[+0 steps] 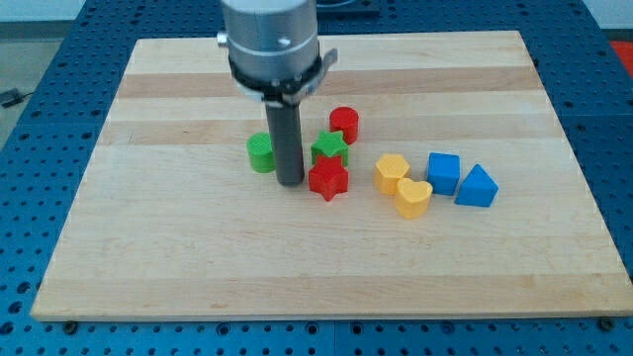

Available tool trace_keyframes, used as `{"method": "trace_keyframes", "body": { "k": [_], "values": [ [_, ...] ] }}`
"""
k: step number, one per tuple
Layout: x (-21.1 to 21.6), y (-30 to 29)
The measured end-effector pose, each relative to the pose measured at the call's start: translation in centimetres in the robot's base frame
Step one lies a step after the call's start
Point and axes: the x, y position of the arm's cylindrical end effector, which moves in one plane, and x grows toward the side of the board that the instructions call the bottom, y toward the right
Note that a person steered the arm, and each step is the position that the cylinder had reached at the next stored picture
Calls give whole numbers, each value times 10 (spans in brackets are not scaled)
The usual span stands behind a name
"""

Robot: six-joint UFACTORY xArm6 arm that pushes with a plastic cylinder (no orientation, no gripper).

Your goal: Separate the green stars and the red star

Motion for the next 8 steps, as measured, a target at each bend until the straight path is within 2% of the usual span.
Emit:
{"method": "trace_keyframes", "body": {
  "k": [1,2,3,5,6,7,8],
  "values": [
    [8,6],
    [-17,-34],
    [-41,-47],
    [-53,44],
    [-34,67],
    [-6,60],
    [1,26]
  ]
}}
